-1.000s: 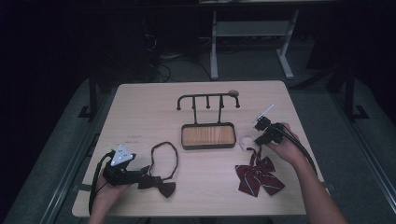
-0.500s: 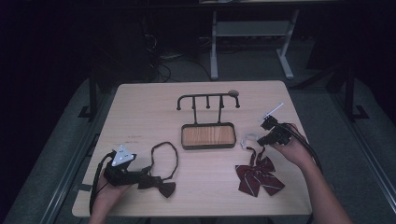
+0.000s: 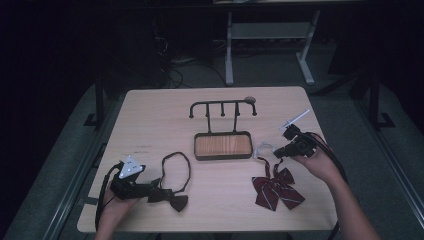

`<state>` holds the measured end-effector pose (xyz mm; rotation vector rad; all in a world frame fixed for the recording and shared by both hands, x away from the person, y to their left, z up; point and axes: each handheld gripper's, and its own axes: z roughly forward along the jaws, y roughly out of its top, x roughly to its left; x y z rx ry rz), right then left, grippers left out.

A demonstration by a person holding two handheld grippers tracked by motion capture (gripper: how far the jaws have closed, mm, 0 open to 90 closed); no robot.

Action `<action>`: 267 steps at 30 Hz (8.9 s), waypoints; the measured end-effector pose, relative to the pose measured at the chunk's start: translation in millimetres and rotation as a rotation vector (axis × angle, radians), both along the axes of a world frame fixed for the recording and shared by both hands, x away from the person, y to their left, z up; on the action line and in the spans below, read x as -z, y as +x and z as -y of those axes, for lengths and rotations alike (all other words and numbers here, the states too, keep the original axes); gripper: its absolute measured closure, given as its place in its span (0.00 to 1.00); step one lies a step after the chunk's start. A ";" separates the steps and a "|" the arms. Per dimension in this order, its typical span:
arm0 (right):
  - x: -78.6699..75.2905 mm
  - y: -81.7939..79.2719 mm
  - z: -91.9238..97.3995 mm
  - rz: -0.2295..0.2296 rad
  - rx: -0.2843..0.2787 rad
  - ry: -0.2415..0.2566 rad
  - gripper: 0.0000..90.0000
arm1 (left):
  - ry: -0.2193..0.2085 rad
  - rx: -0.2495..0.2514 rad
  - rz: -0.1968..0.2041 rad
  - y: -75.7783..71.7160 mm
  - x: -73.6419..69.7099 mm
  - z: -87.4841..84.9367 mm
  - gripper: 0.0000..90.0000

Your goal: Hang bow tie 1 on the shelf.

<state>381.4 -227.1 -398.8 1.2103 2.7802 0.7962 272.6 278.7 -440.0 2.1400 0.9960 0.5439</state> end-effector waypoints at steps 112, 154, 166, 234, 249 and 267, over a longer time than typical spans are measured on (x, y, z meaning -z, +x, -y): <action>-178.0 9.0 -54.1 0.247 -0.219 0.026 0.97 | -0.002 0.011 -0.010 1.4 2.3 -1.4 0.31; -123.0 68.4 -31.3 0.098 -0.028 0.003 0.96 | 0.006 0.020 -0.017 1.1 3.1 -0.5 0.31; -111.8 70.8 -29.5 0.073 -0.027 0.004 0.93 | 0.003 0.018 -0.019 1.2 3.5 -0.3 0.31; -31.5 2.9 7.1 0.000 -0.035 0.155 0.52 | 0.019 0.019 -0.034 2.8 6.7 2.0 0.31; -10.7 -20.7 14.8 0.032 0.002 0.169 0.49 | 0.023 0.021 -0.033 2.6 6.3 1.9 0.31; 5.4 -51.2 21.6 0.064 0.020 0.186 0.48 | 0.025 0.017 -0.027 1.7 5.5 2.9 0.31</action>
